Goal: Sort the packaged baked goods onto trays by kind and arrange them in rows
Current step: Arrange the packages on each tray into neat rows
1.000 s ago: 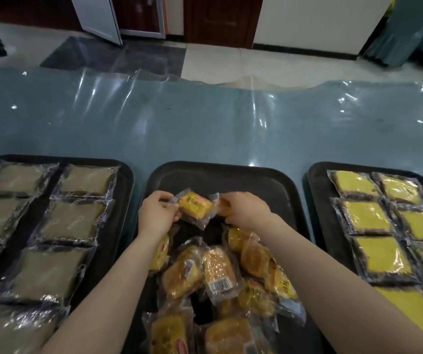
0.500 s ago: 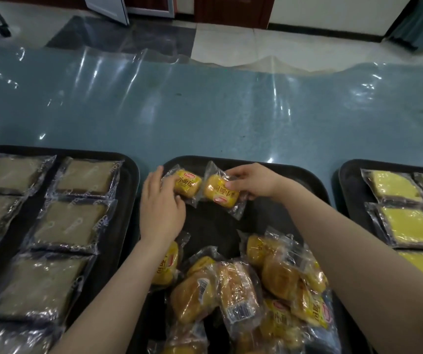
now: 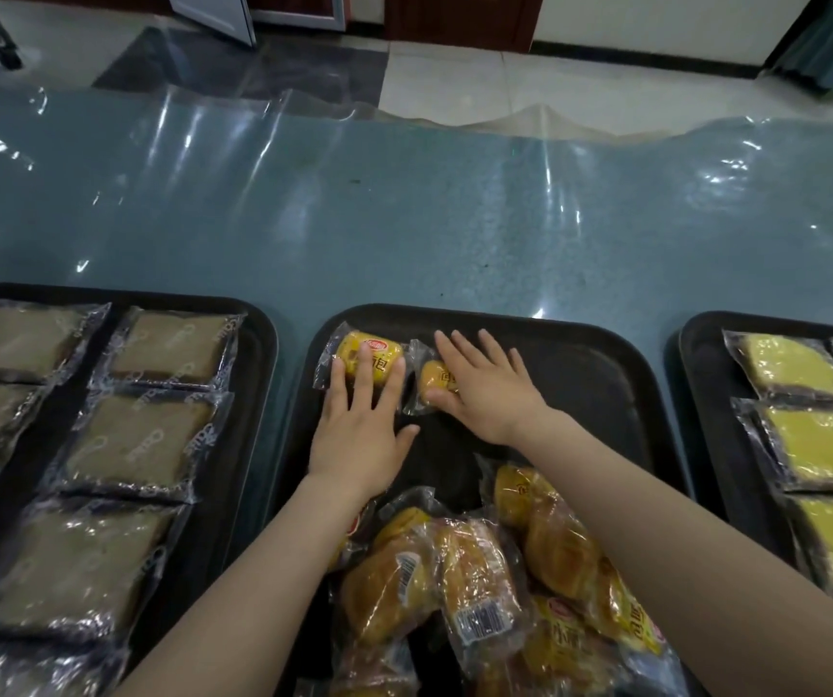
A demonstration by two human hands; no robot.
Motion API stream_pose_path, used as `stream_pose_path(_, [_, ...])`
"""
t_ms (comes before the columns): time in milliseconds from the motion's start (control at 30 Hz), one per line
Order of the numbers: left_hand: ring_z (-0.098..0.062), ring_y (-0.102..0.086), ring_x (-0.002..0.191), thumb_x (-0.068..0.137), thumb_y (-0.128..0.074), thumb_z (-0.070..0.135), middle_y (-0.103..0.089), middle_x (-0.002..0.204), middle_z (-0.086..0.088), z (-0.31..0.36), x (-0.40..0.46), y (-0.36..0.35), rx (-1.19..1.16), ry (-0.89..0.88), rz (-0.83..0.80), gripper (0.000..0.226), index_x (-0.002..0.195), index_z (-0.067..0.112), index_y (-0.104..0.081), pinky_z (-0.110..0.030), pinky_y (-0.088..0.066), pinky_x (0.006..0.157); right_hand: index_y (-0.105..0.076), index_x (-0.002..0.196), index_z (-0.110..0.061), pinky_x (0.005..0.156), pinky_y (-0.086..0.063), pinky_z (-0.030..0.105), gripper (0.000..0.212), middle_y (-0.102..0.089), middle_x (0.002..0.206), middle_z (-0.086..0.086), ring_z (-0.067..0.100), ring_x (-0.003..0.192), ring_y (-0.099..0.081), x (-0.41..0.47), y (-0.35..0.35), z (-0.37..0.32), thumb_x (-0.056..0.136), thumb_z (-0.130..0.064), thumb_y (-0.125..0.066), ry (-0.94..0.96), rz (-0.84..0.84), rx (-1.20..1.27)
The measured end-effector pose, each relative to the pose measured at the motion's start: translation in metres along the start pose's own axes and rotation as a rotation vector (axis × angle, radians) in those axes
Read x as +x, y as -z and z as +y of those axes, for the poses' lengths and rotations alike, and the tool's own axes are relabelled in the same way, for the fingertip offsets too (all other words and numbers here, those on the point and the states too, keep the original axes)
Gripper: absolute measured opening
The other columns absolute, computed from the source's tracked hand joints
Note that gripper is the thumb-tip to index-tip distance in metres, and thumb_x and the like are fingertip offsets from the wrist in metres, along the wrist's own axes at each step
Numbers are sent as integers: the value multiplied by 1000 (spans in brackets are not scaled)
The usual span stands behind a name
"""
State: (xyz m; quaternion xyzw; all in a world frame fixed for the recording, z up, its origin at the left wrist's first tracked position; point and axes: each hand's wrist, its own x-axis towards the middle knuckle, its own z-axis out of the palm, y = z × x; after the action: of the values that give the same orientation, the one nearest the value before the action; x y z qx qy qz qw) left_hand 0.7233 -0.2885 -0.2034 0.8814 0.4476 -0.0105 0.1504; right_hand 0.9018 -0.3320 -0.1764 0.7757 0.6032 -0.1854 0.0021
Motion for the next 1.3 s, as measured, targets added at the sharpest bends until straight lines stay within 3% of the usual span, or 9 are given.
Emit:
stream_pose_path(133, [-40, 16, 141, 93, -34, 57, 22, 156, -10, 12, -2, -1, 26, 57, 50, 80, 145, 31, 21, -50, -14, 113, 1, 153, -22, 116, -3, 51, 76, -2, 161, 0, 26, 147, 6, -7, 8, -5, 94, -61, -27, -87, 126, 10])
stream_pose_path(233, [-40, 13, 142, 92, -34, 58, 19, 156, -11, 12, -2, -3, 24, 52, 71, 81, 146, 29, 20, -50, -14, 114, -22, 151, -23, 117, -18, 43, 58, -19, 159, -1, 22, 146, -13, -20, 13, -8, 98, -39, -40, 27, 293, 70])
stream_pose_path(367, [-40, 6, 143, 91, -37, 57, 13, 158, -11, 11, -5, -3, 34, 43, 101, 82, 147, 29, 16, -50, -20, 112, -43, 141, -29, 114, -28, 43, 57, -23, 157, -5, 22, 144, -18, -33, 15, -9, 91, -3, -48, 123, 137, 67])
stream_pose_path(567, [-30, 1, 145, 86, -30, 67, 11, 159, -4, 9, -6, 0, -30, 81, 125, 90, 147, 21, 18, -45, -20, 113, -41, 140, -26, 83, -50, 40, 47, -41, 130, 11, 34, 108, -55, -34, 23, -4, 97, -46, -40, -189, 182, 72])
stream_pose_path(667, [-28, 1, 145, 79, -17, 74, 10, 159, -3, 9, -6, 0, -38, 99, 120, 93, 148, 20, 14, -45, -20, 113, -37, 142, -23, 91, -47, 40, 52, -42, 133, 9, 31, 119, -47, -36, 21, 0, 96, -44, -46, -138, 304, 11])
stream_pose_path(800, [-30, 3, 145, 79, -13, 73, 9, 159, -4, 9, -7, -2, -12, 82, 111, 91, 148, 20, 12, -46, -18, 113, -27, 147, -38, 110, -31, 48, 59, -21, 157, 1, 31, 143, -16, -35, 11, 5, 94, -31, -53, 48, 96, -19])
stream_pose_path(933, [-30, 3, 145, 81, -13, 72, 9, 159, -4, 8, -6, -4, -5, 82, 114, 88, 148, 21, 12, -46, -17, 113, -19, 148, -40, 107, -32, 52, 59, -18, 158, 3, 32, 144, -13, -25, 0, 4, 97, -40, -46, -74, 173, -75])
stream_pose_path(1167, [-29, 0, 145, 87, -18, 66, 6, 159, -5, 8, -7, -2, 11, 75, 134, 81, 149, 21, 8, -46, -17, 112, 6, 147, -45, 114, -2, 57, 69, 17, 159, 2, 33, 144, 18, -15, -10, -6, 96, -48, -40, -35, 50, 38])
stream_pose_path(1300, [-16, 14, 141, 92, -22, 54, 6, 159, -5, 9, -13, 14, -42, -34, 207, 72, 148, 19, 7, -35, 2, 111, -23, 148, -35, 114, -17, 50, 60, -16, 159, 1, 28, 146, -12, -35, 20, -3, 94, -47, -46, -35, 239, 107])
